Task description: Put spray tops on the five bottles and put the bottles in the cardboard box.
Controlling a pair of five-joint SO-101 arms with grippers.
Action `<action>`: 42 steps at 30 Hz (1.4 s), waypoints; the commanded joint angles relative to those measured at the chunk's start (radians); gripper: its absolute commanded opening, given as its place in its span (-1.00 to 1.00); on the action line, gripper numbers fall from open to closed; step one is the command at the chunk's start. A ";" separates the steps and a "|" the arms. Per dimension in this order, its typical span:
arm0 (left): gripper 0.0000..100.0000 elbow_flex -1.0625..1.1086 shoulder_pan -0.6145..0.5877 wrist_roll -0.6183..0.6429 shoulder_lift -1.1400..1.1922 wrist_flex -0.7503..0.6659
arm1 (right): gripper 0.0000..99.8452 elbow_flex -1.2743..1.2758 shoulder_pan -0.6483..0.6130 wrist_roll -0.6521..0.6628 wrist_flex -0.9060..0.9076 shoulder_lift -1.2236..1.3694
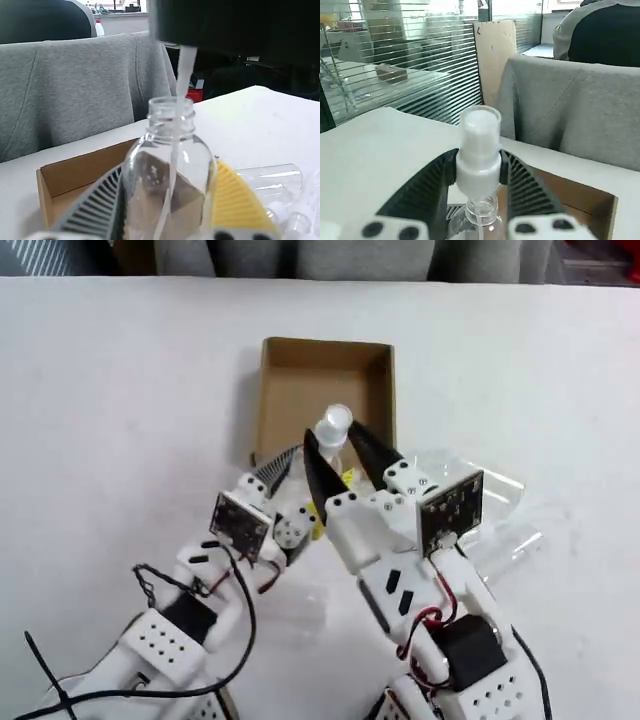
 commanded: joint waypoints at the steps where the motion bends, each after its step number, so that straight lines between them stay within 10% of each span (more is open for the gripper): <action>1: -0.96 -0.009 0.004 -0.011 -0.028 0.003 | -0.97 -0.005 -0.019 -0.012 0.002 -0.010; 32: -0.96 -0.009 0.004 -0.011 -0.030 0.003 | -0.96 -0.003 -0.028 -0.003 0.015 0.136; 42: -0.96 -0.008 0.004 -0.011 -0.030 0.003 | -0.38 -0.077 -0.051 -0.012 0.142 0.130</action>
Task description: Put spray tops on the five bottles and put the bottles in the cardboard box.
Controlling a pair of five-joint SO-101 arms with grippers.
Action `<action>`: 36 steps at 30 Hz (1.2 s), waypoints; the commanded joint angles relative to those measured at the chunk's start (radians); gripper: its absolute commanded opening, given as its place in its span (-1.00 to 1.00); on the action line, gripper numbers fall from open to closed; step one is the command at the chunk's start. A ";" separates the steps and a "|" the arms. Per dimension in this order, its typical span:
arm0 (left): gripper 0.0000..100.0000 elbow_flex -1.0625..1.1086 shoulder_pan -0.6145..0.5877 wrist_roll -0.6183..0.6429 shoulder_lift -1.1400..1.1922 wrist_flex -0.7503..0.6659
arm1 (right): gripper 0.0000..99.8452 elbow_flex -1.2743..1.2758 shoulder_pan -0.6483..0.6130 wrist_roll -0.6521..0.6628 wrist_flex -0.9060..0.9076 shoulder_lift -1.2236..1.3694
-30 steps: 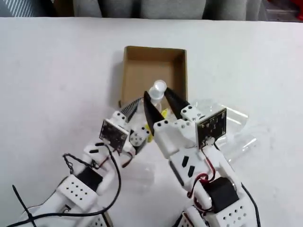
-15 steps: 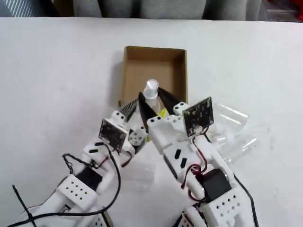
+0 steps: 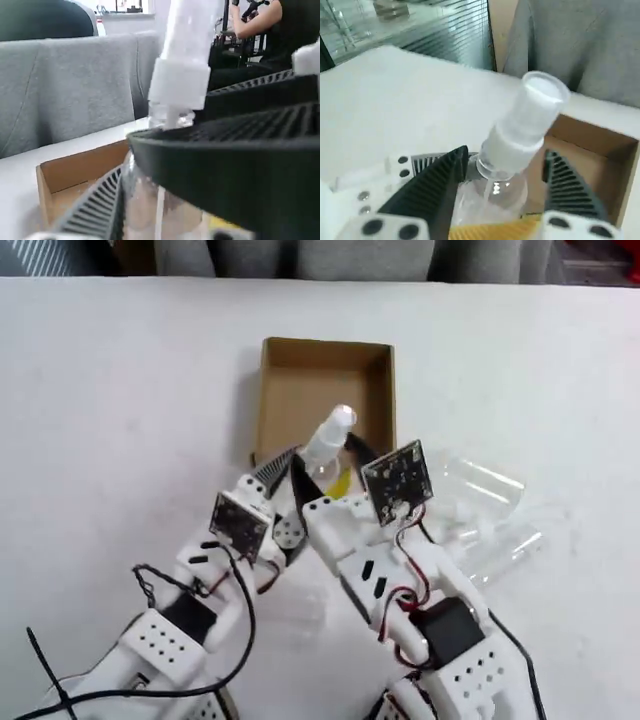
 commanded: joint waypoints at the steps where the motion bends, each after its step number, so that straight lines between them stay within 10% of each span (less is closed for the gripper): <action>1: -0.96 -0.015 0.005 -0.011 -0.028 0.002 | -0.35 -0.126 -0.007 -0.008 0.073 -0.012; 14: -0.96 -0.015 -0.002 -0.011 -0.031 0.000 | -0.25 -0.468 0.081 -0.008 0.378 -0.013; 22: -0.96 -0.040 -0.074 -0.005 -0.027 -0.046 | -1.00 -0.462 0.404 0.000 0.639 -0.013; 24: -0.96 -0.052 -0.097 -0.005 -0.027 -0.061 | -0.87 -0.417 0.516 0.000 0.671 -0.013; 36: -0.96 -0.222 -0.240 -0.003 -0.008 -0.055 | -0.96 0.095 0.676 0.002 0.461 -0.013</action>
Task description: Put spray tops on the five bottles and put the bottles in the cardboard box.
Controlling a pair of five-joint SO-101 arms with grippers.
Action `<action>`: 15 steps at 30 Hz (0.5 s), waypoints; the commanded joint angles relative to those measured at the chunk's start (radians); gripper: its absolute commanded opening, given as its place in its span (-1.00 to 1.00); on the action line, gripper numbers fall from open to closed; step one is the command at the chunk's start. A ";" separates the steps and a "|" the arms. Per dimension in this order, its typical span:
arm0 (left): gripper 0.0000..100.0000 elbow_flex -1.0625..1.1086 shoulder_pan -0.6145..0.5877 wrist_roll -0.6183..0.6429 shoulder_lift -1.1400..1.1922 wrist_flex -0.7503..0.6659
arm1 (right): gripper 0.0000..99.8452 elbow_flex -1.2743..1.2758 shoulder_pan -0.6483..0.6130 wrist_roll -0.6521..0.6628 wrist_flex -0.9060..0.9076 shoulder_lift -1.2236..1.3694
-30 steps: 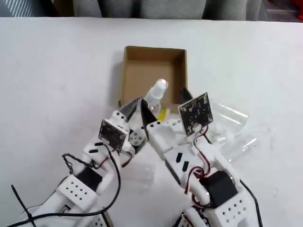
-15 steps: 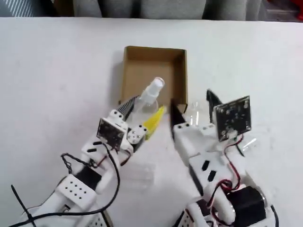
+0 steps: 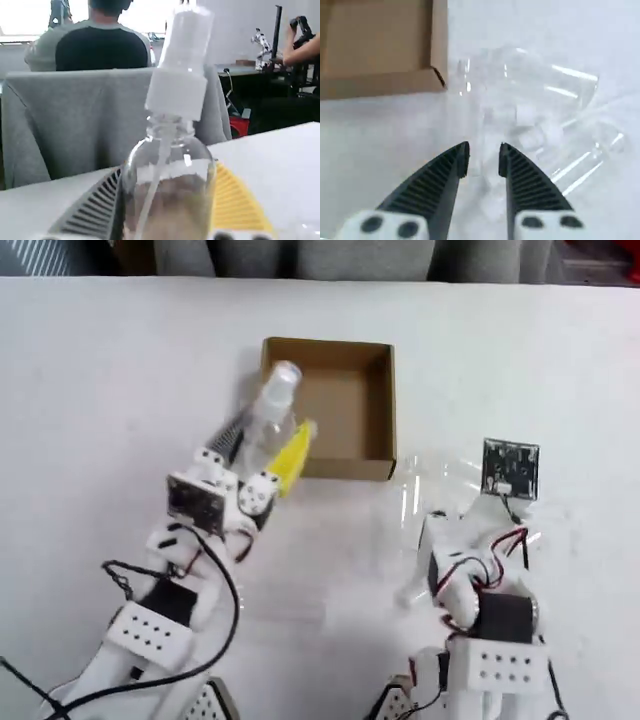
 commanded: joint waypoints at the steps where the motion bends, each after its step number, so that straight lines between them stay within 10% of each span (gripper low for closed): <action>1: -0.96 -0.153 -0.036 -0.003 0.016 -0.029 | -0.98 0.107 0.035 0.003 -0.133 -0.012; 15: -0.96 -0.743 -0.036 -0.003 0.751 -0.072 | -0.97 0.382 0.070 0.094 -0.364 -0.012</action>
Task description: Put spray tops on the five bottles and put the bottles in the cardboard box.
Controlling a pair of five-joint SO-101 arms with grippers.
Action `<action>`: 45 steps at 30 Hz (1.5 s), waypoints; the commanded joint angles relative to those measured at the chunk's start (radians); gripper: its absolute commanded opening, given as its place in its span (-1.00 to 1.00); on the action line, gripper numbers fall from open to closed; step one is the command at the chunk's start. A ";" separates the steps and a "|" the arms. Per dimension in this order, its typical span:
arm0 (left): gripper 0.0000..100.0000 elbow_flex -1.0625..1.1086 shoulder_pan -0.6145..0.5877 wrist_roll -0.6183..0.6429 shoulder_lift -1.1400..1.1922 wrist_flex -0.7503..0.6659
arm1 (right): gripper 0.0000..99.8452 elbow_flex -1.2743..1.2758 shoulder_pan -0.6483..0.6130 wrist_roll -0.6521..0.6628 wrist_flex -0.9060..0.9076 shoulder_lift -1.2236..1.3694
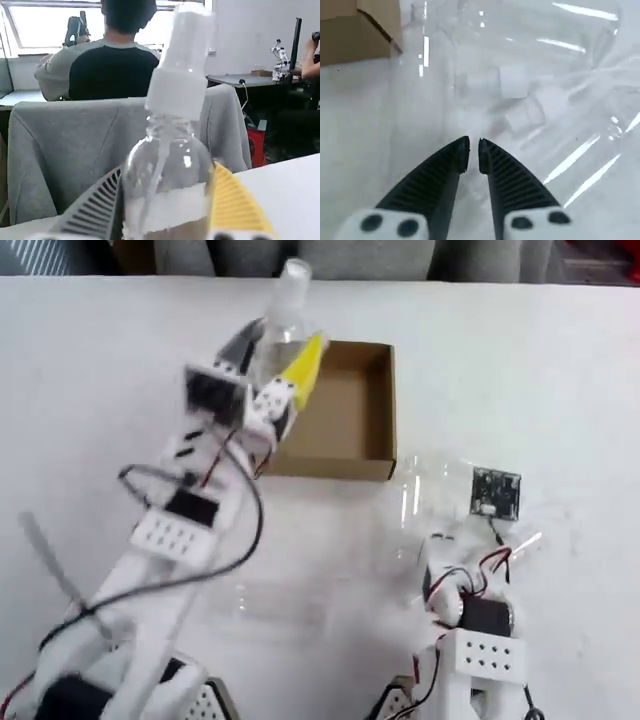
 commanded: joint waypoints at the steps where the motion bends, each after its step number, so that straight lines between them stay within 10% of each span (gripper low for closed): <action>1: -0.96 -0.155 -0.012 -0.003 0.166 -0.101 | -0.97 -0.006 0.008 0.038 -0.022 -0.010; 14: -0.96 -0.411 -0.039 0.081 0.803 -0.554 | -0.96 0.000 -0.044 0.048 -0.022 -0.010; 45: -0.96 -1.200 -0.134 0.081 1.489 -0.316 | -0.96 0.025 -0.044 0.048 -0.050 -0.010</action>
